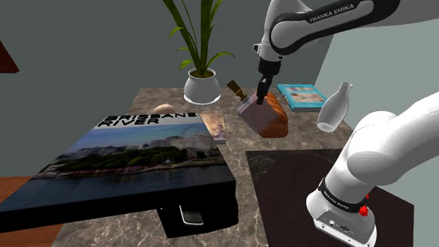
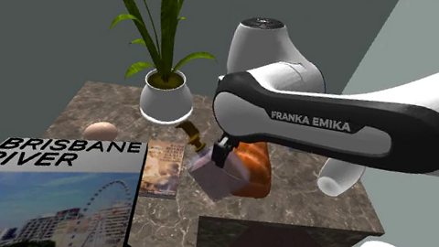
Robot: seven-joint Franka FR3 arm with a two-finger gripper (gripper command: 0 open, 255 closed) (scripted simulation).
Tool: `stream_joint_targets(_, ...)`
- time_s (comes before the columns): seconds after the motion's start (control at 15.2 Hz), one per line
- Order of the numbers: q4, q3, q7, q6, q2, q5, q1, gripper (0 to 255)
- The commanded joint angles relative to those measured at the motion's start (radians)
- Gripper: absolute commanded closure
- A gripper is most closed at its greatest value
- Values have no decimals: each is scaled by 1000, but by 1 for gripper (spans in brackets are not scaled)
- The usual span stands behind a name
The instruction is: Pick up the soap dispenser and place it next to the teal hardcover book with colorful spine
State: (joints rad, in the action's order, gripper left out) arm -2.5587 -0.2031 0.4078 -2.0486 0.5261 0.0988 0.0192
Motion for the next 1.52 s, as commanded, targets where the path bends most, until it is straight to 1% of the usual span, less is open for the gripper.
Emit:
stream_joint_targets(0.0,23,3,-1,31,8,-2,1,255)
stream_joint_targets(0.73,150,17,-2,187,38,-9,4,255)
stream_joint_targets(1.45,297,27,-1,335,37,-18,9,255)
